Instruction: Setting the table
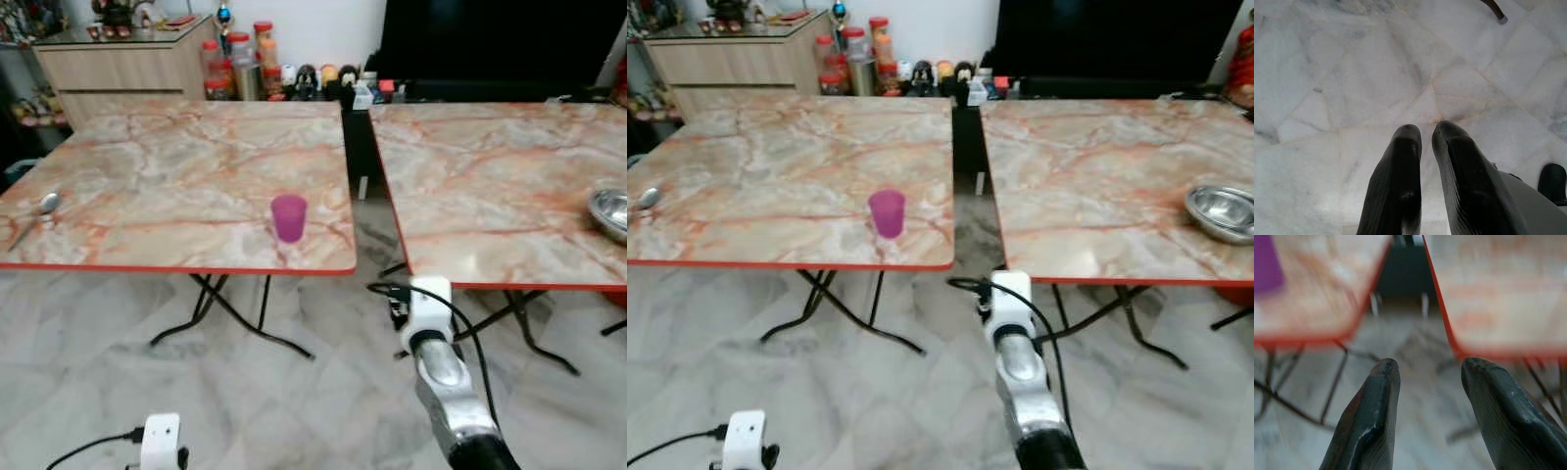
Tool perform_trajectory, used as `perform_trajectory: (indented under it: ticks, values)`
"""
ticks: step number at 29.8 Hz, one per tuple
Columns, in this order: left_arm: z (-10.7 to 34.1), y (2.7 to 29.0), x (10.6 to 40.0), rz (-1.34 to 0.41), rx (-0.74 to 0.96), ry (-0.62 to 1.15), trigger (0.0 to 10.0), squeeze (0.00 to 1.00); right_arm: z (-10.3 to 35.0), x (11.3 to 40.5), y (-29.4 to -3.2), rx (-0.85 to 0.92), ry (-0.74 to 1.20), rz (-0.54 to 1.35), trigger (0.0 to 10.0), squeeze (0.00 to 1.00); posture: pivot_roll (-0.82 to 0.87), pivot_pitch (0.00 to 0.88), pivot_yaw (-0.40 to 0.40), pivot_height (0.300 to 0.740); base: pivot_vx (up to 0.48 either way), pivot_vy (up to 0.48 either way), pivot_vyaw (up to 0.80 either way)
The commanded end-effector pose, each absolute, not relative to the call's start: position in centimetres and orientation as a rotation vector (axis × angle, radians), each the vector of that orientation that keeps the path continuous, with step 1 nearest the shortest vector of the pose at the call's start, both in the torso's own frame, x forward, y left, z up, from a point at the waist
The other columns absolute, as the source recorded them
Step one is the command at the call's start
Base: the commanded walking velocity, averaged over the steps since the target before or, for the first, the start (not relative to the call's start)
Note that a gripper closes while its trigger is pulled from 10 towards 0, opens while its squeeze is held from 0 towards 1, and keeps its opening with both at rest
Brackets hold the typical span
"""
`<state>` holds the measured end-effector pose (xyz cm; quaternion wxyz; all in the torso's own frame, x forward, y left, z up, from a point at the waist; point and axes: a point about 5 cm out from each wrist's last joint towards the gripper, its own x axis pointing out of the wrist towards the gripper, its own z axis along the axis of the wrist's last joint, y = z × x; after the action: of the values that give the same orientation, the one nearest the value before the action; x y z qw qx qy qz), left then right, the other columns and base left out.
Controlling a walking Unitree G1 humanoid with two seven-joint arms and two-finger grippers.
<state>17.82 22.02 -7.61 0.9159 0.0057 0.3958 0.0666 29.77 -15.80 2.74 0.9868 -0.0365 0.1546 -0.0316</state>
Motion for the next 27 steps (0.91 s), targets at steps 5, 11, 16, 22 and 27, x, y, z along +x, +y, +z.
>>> perform_trajectory:
  ticks: [5,11,16,22,27]
  values:
    - [-7.7,21.8,17.8,0.128,0.014,0.825,10.0,0.0,-1.4,27.2,-18.0,-0.022,0.51,-0.126,10.0,0.0,0.0,0.0,0.021,0.74,0.0,0.0,0.0]
    - [-7.7,21.7,17.9,0.118,0.021,0.832,10.0,0.0,-3.9,24.7,-19.2,-0.028,0.643,-0.155,10.0,0.0,0.0,0.0,0.027,0.74,0.0,0.0,0.0]
    - [-7.7,21.6,18.0,0.115,0.024,0.835,10.0,0.0,-5.9,22.0,-20.1,0.035,0.768,-0.181,10.0,0.0,0.0,0.0,0.031,0.74,0.0,0.0,0.0]
    - [-7.8,21.6,17.9,0.11,0.031,0.848,10.0,0.0,-7.9,18.4,-20.8,0.054,0.902,-0.228,10.0,0.0,0.0,0.0,0.04,0.74,0.0,0.0,0.0]
    - [-7.8,21.5,17.9,0.107,0.036,0.855,10.0,0.0,-8.4,17.6,-20.8,0.081,0.929,-0.236,10.0,0.0,0.0,0.0,0.04,0.74,0.0,0.0,0.0]
